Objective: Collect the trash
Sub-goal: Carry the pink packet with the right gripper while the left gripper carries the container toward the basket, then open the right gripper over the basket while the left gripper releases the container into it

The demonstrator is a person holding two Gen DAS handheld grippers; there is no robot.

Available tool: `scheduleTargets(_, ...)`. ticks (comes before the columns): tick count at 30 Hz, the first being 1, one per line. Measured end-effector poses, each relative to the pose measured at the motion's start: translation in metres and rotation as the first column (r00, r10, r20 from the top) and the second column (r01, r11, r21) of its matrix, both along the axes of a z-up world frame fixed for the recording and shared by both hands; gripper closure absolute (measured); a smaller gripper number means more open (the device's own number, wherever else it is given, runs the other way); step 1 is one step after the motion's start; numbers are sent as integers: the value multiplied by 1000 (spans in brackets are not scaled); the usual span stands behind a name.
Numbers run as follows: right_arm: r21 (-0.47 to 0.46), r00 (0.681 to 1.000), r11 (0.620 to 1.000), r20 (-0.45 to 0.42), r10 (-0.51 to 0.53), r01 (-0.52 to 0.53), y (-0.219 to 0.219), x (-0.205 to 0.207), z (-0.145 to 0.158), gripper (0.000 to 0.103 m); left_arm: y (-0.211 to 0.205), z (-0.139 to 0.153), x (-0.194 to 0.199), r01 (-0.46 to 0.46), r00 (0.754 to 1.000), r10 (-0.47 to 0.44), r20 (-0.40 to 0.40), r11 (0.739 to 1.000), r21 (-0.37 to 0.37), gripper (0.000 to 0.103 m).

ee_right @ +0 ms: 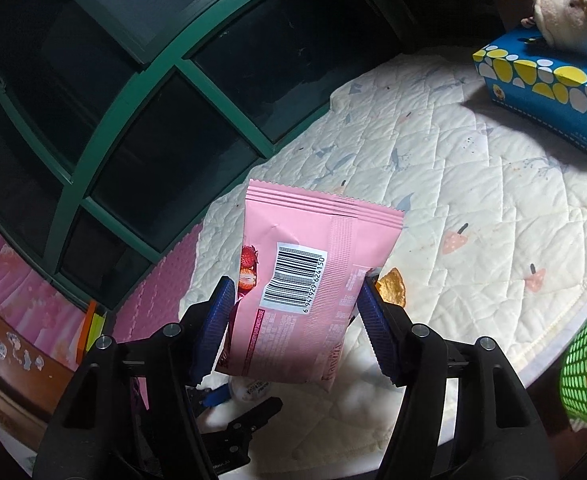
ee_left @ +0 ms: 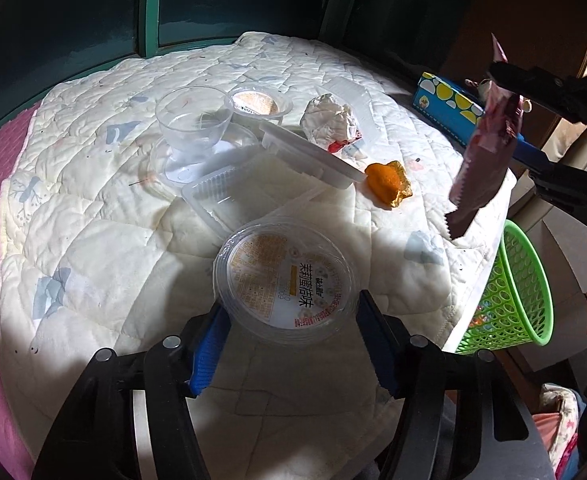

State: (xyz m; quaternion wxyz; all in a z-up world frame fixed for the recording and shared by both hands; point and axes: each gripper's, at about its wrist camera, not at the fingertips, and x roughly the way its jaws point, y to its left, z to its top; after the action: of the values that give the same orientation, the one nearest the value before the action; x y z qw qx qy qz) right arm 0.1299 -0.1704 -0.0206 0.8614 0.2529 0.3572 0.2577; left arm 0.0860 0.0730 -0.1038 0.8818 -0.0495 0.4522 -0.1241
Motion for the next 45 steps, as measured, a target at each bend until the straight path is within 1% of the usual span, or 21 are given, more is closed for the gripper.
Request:
scheduleTargets(4,-17,999,1000,27,-25,25,-17,-16,8,40,2,8,-8,12,1000,-11,9,999,-30,43)
scheduleTargets(7,-33,998,998,46,-52,53,-34,-26,16,40,0,17,-16,32,999,-31,25,999,-29,43)
scheduleTargets(10,-40,995,995,59,-85,88,-51,-36,18,40,-3,28,-21,52,998,-50,36,997,-65,43)
scheduleTargets(13,-39,989,990,66,-135,138,-74,-45,19,40,-12,39,-23,82,995,-78,55,993,-83,43)
scheduleTargets(17,-80,975,973,77,-209,215,-105,-57,17,40,-35,52,-22,138,988,-131,82,986,-90,43)
scheduleTargets(20,-132,958,949,76,-277,285,-135,-66,11,40,-55,58,-18,178,982,-169,87,978,-110,43)
scheduleTargets(23,-188,936,917,60,-347,352,-167,-72,-1,40,-78,63,-13,222,973,-212,91,968,-116,43)
scheduleTargets(28,-281,888,849,27,-459,448,-212,-76,-24,40,-121,69,-2,291,955,-282,92,950,-115,43)
scheduleTargets(32,-371,860,802,-15,-510,469,-238,-75,-51,38,-152,73,4,334,941,-325,95,937,-105,43)
scheduleTargets(35,-401,849,792,-60,-524,460,-250,-72,-75,38,-173,74,9,361,931,-353,87,927,-99,43)
scheduleTargets(36,-404,847,794,-80,-525,454,-254,-71,-82,38,-179,74,11,370,928,-362,84,924,-98,43)
scheduleTargets(38,-404,843,800,-115,-525,444,-259,-70,-96,32,-191,74,12,388,921,-381,83,918,-86,43)
scheduleTargets(41,-398,835,804,-147,-530,441,-266,-72,-108,26,-207,71,16,409,912,-404,72,909,-77,43)
scheduleTargets(45,-375,823,807,-167,-543,456,-274,-79,-113,26,-228,67,21,435,900,-431,59,898,-65,43)
